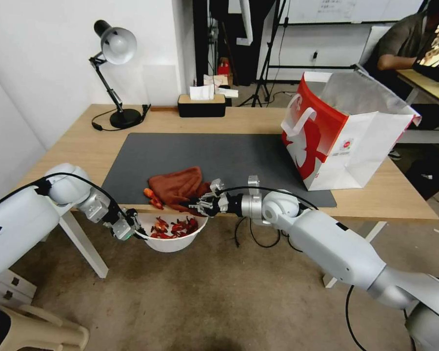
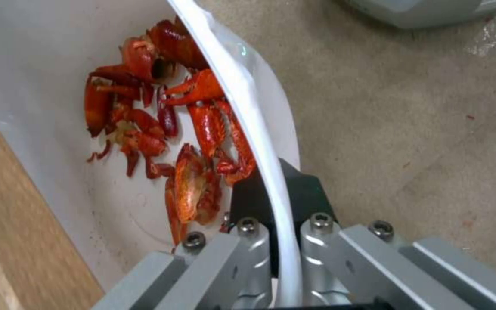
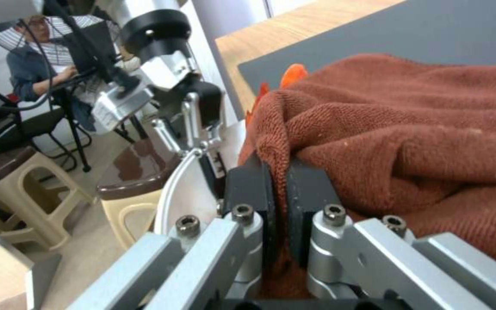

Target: Sweep shrimp from table into container with towel, then put container into takeout bag.

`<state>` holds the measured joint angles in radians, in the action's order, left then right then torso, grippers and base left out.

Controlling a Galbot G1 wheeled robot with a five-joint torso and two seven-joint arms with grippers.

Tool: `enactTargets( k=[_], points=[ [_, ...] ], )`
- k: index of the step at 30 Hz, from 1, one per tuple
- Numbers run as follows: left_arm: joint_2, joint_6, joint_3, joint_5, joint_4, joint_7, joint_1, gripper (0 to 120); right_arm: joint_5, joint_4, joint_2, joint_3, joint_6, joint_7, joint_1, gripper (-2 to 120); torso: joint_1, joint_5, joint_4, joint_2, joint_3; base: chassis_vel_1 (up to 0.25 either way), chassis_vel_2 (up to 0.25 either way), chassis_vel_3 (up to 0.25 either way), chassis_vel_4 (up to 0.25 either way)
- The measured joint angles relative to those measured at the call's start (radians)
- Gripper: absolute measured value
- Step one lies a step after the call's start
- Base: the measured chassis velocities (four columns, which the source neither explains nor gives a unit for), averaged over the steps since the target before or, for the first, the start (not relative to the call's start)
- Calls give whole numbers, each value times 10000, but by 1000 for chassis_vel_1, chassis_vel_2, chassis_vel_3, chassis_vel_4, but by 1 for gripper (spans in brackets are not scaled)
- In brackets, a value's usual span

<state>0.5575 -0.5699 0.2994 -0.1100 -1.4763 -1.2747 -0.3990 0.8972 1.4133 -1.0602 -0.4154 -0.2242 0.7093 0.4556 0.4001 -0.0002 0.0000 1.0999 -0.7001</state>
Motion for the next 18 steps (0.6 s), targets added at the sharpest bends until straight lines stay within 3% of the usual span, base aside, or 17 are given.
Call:
enactTargets(
  k=[18],
  points=[
    [-99,-6,-10,128,97,-17,142,0,105,788,647,67,-17,-7,326,2,0,1,-1,0,1,0,0,0,0]
  ],
)
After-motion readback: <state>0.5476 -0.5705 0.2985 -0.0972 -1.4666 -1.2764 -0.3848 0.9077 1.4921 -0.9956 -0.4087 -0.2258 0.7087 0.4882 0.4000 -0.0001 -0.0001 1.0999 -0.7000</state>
